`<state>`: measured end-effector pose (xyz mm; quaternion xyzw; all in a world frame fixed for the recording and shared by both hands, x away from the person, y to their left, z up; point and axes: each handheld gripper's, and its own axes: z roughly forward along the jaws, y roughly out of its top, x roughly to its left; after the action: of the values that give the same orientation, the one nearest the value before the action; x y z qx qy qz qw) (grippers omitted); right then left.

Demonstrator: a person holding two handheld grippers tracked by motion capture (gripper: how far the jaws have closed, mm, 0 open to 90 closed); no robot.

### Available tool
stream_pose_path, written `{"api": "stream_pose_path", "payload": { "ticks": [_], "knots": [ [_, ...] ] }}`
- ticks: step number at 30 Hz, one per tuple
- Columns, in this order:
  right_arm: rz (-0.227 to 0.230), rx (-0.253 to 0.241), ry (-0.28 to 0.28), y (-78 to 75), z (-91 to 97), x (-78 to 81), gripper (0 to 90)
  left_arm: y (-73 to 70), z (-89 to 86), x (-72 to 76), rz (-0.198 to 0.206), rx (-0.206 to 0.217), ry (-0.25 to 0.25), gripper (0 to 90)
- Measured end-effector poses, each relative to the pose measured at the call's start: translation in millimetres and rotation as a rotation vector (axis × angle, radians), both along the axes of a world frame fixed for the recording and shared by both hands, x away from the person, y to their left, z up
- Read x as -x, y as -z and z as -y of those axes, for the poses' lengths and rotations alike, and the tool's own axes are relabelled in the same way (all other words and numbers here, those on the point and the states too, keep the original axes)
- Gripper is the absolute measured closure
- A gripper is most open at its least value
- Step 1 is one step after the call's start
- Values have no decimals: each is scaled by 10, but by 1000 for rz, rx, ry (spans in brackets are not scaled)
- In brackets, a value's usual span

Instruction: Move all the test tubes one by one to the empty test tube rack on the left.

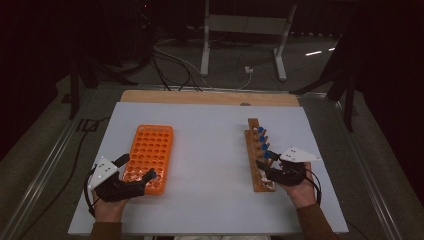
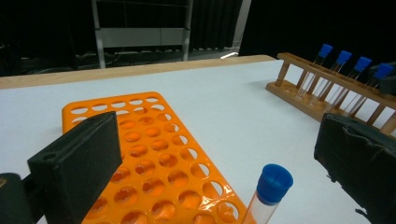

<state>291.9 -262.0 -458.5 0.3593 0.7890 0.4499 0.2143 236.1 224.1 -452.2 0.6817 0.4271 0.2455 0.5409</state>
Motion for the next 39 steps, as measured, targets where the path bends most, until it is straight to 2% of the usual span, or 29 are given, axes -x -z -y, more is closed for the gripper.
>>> {"api": "stream_pose_path", "payload": {
  "ticks": [2, 3, 9, 11, 14, 17, 25, 33, 39],
  "knots": [
    [10, 16, 5, 22, -20, -11, 586, -18, 8, -6, -1, -7, -7, 18],
    [10, 16, 5, 22, -20, -11, 586, -29, 13, -11, -1, -10, -8, 18],
    [25, 44, 37, 28, -28, -21, 743, -102, 68, -59, 10, -15, -4, 18],
    [23, 48, 47, 25, -27, -22, 762, -122, 99, -72, 14, -20, 4, 18],
    [27, 51, 46, 1, -23, -13, 765, -149, 149, -89, 18, -34, 19, 18],
    [31, 45, 44, -34, -14, -5, 766, -189, 200, -98, 26, -56, 8, 22],
    [41, 1, 26, -219, 19, 16, 767, -333, 325, -139, 48, -62, 29, 23],
    [50, 6, -2, -420, 49, -10, 769, -408, 492, -189, 60, -81, 43, 23],
    [66, -15, -28, -606, 58, 29, 768, -452, 613, -202, 76, -75, 58, 23]
  ]
}}
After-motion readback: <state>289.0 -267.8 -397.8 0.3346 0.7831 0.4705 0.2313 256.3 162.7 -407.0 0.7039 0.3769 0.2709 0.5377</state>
